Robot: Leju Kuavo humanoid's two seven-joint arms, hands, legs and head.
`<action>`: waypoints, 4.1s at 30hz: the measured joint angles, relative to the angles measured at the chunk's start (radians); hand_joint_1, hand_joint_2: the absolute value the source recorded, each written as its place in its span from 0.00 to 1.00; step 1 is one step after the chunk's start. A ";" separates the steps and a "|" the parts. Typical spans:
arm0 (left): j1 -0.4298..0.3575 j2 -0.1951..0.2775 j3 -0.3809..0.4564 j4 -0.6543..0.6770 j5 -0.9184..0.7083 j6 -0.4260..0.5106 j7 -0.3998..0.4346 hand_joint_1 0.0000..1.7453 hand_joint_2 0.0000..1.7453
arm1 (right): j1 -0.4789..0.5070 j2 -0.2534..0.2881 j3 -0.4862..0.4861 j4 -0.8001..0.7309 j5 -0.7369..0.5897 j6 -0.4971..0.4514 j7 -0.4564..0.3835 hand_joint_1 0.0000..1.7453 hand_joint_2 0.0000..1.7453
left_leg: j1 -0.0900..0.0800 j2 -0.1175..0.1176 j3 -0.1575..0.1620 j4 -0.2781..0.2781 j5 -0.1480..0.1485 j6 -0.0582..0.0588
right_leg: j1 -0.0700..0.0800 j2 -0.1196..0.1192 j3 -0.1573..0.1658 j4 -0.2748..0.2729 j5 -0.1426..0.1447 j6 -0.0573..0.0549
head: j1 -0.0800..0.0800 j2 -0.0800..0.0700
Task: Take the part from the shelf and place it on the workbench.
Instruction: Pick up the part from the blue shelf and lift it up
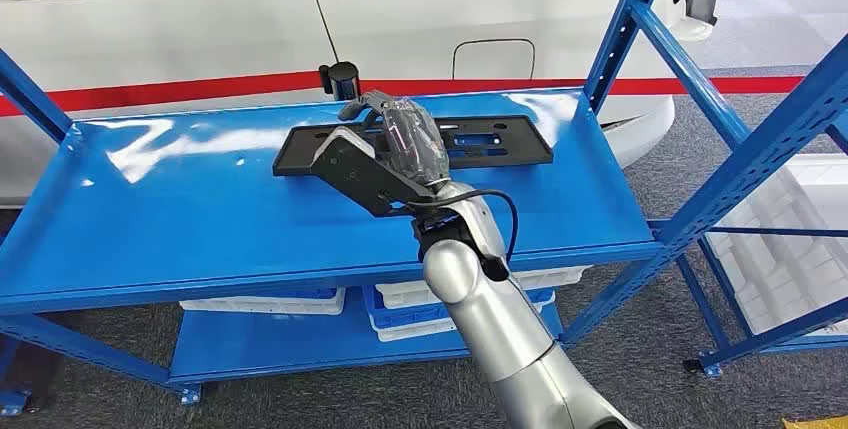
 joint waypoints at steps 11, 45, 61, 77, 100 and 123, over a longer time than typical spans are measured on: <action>-0.001 -0.013 0.000 0.000 -0.003 0.037 0.006 0.00 1.00 | -0.093 0.000 0.276 0.161 -0.116 -0.106 0.103 1.00 1.00 | 0.001 0.000 0.000 0.000 0.000 0.000 | 0.001 0.000 0.000 0.000 0.000 0.000 | 0.000 0.000; 0.000 -0.005 0.000 0.000 -0.027 0.043 -0.020 0.00 1.00 | -0.126 0.000 0.316 0.313 -0.165 -0.200 0.096 1.00 1.00 | 0.000 0.000 0.000 0.000 0.000 0.000 | 0.000 0.000 0.000 0.000 0.000 0.000 | 0.000 0.000; -0.023 -0.026 0.407 -0.024 -0.455 0.011 -0.348 0.00 1.00 | -0.151 0.000 0.277 0.342 -0.179 -0.239 0.070 1.00 1.00 | 0.000 0.001 0.001 0.000 0.001 0.000 | 0.001 0.001 0.000 0.000 0.000 0.000 | 0.000 0.000; -0.032 -0.035 0.602 -0.002 -0.412 -0.107 -0.336 0.00 0.00 | -0.141 0.000 0.247 0.378 -0.104 -0.252 0.046 0.00 1.00 | 0.000 0.000 0.000 0.000 0.001 0.001 | 0.000 -0.001 0.000 0.000 0.000 0.000 | 0.000 0.000; -0.034 -0.048 0.617 0.000 -0.463 -0.119 -0.066 0.00 0.00 | -0.088 0.000 0.320 0.453 0.118 -0.205 0.166 0.00 1.00 | 0.000 0.000 0.000 0.000 0.001 0.001 | 0.000 -0.001 0.000 0.000 0.000 0.000 | 0.000 0.000; -0.034 -0.050 0.615 0.000 -0.488 -0.085 -0.037 0.00 0.00 | -0.179 0.000 0.368 0.534 0.239 -0.317 0.332 0.00 1.00 | 0.000 0.000 0.000 0.000 0.001 0.001 | 0.000 0.000 0.000 0.000 0.000 0.000 | 0.000 0.000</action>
